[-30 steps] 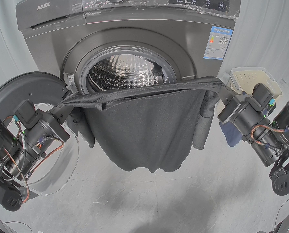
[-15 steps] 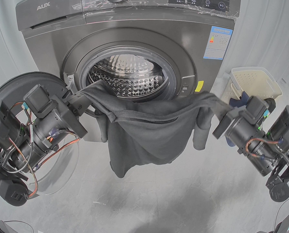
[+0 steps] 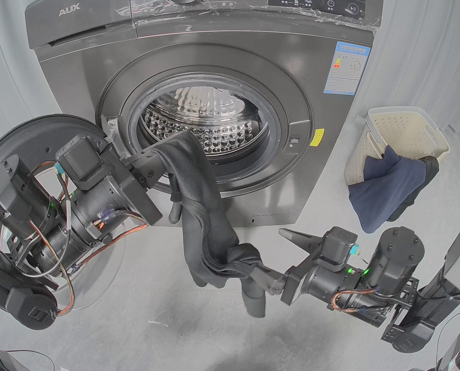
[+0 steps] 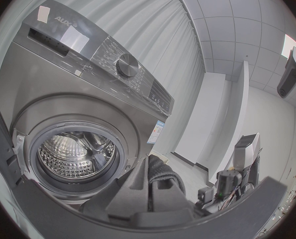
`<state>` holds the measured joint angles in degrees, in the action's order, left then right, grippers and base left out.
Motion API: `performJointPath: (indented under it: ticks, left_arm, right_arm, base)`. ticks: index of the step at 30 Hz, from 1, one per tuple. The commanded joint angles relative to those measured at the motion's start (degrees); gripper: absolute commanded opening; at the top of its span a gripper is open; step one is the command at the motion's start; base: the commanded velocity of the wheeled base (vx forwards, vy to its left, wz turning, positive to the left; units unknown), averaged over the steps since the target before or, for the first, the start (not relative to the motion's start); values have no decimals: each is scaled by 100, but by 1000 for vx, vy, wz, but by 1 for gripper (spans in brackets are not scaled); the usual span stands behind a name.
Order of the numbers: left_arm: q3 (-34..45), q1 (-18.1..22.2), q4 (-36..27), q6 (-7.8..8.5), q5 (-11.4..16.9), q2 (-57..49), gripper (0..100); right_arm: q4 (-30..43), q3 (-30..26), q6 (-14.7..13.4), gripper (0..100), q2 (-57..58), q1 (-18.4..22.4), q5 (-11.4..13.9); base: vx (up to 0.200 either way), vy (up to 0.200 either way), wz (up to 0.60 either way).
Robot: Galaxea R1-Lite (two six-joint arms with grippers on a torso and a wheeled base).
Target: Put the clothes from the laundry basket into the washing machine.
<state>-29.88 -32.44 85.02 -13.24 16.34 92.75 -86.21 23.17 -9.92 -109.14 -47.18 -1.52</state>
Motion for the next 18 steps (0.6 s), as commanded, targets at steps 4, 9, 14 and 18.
performJointPath:
  ticks: [4, 9, 14, 18]
  left_arm:
    - [237, -280, 103, 23, 72, -99, 0]
    - [307, -360, 252, 32, 89, -116, 0]
    - [307, -412, 331, 32, 115, -187, 0]
    - [263, -430, 331, 23, 124, -204, 0]
  right_arm:
    - [-27, 732, 87, 100, -1399, 147, 135]
    - [-18, 1418, 131, 100, -1883, 288, 161]
    - [17, 2314, 193, 100, -2472, 437, 161]
    - [34, 2868, 193, 100, -2762, 587, 152]
  base:
    - [0, 0, 0]
    - [0, 0, 0]
    - [0, 0, 0]
    - [0, 0, 0]
